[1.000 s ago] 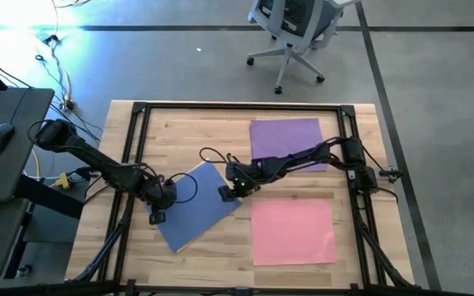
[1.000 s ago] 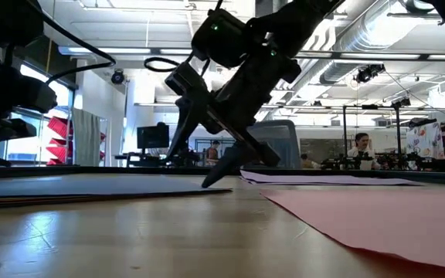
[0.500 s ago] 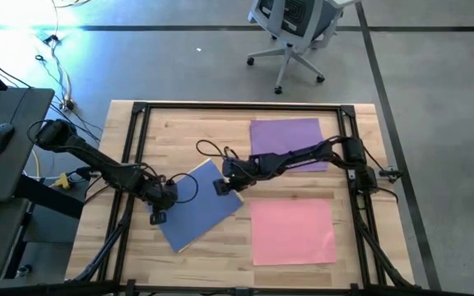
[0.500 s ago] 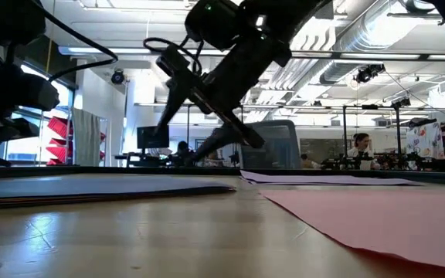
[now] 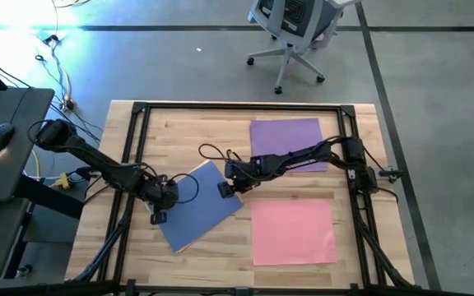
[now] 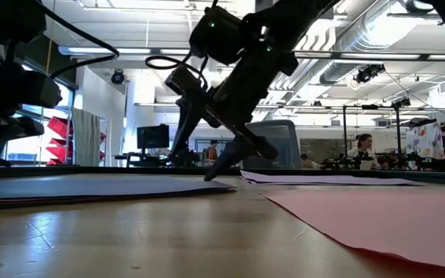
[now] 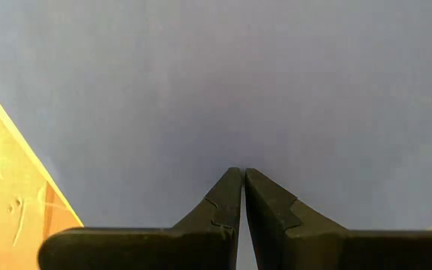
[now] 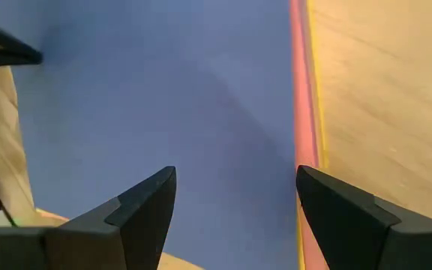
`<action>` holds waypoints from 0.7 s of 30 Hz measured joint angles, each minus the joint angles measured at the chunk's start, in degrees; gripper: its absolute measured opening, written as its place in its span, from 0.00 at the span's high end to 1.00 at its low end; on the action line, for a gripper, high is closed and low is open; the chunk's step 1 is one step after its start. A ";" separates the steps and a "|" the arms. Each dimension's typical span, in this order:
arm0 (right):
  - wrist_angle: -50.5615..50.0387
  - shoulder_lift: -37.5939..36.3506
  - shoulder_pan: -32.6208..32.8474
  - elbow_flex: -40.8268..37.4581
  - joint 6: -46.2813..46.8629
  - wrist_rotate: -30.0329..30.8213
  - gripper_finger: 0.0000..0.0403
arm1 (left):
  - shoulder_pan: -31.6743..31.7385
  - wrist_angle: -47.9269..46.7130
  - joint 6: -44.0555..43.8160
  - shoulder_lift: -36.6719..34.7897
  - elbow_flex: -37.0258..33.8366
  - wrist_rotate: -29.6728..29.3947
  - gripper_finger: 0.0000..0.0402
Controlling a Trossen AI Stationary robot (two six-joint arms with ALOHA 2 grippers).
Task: Organize paper
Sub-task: Move the blue paper from middle left to top left table
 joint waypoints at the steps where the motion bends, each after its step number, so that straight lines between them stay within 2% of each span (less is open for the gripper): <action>1: 0.28 0.00 0.03 0.00 0.03 -0.04 0.35 | 0.01 0.00 0.03 0.00 0.01 -0.08 1.00; 8: 2.09 0.00 0.13 0.00 -1.12 -2.35 0.35 | 0.01 0.02 0.06 0.00 0.00 -0.41 1.00; 14: 8.12 0.00 0.14 0.00 -3.43 -5.39 0.35 | 0.00 0.07 -0.04 -0.02 0.00 -0.41 1.00; 21: 10.91 0.00 0.24 0.00 -4.56 -5.76 0.35 | 0.00 0.09 -0.10 -0.02 0.00 -0.47 1.00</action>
